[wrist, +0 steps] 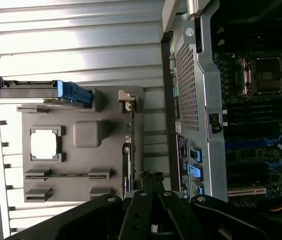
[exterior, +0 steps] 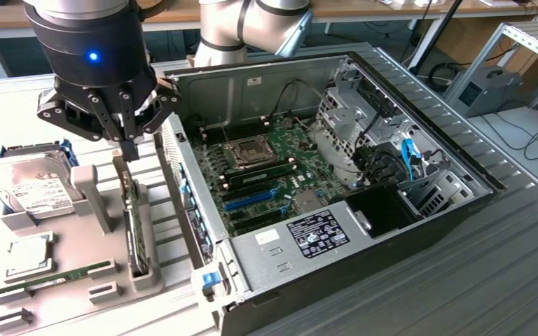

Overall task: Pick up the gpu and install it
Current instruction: 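Reach for the gpu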

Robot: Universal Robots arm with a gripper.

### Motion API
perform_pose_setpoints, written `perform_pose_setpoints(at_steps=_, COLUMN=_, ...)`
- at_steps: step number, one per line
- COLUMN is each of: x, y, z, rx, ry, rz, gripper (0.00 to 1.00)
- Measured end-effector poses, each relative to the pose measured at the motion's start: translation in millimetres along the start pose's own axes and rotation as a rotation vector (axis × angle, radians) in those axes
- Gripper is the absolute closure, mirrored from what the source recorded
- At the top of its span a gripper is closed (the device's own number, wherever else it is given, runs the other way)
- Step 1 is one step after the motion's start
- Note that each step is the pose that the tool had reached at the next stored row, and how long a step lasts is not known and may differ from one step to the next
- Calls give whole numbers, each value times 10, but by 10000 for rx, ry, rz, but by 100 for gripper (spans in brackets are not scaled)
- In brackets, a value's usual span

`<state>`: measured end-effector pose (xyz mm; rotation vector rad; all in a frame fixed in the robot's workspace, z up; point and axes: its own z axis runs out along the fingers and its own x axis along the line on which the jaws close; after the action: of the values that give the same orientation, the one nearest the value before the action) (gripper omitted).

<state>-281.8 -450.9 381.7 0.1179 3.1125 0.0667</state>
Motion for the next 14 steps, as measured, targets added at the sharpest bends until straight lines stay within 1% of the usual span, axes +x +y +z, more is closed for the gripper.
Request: perform_pose_setpoints(at_steps=14, x=-4, y=-49, z=-2, rx=1, ry=0, rz=0, gripper=89)
